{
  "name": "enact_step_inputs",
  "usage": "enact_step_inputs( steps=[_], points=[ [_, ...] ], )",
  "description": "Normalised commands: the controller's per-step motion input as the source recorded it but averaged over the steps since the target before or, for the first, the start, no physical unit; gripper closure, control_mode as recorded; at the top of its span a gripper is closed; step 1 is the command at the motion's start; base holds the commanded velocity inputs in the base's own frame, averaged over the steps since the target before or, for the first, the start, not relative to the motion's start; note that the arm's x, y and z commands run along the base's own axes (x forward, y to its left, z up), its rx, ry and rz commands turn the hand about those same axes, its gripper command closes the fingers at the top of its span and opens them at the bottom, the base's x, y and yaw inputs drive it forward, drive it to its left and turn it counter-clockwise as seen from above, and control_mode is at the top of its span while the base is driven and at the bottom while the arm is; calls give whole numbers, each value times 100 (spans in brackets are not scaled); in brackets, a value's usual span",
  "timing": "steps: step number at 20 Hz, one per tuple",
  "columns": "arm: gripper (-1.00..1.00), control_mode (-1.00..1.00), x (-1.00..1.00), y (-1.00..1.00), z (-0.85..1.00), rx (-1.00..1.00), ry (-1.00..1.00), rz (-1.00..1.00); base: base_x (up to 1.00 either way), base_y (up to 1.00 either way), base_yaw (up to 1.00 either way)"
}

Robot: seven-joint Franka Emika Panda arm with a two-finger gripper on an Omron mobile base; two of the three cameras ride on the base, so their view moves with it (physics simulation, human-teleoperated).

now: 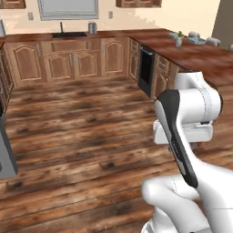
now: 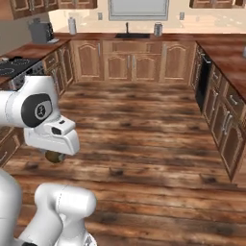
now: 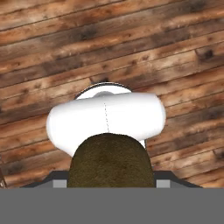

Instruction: Place the cold items (kiwi and peach) from the fridge in one tupperware on the dining counter. Place the warm items (hot dog and kebab skewer) in the stove area in another tupperware.

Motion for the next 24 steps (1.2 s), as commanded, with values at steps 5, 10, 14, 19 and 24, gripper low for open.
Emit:
enact_step_inputs(
  steps=[5,10,14,19,24],
  points=[
    [100,100,0,0,0,0,0,0,11,-100,-28],
    [100,100,0,0,0,0,0,0,50,-100,0],
    [100,100,0,0,0,0,0,0,58,-100,0],
    [100,100,0,0,0,0,0,0,50,-100,0],
    [100,100,0,0,0,0,0,0,27,-100,0]
  ],
)
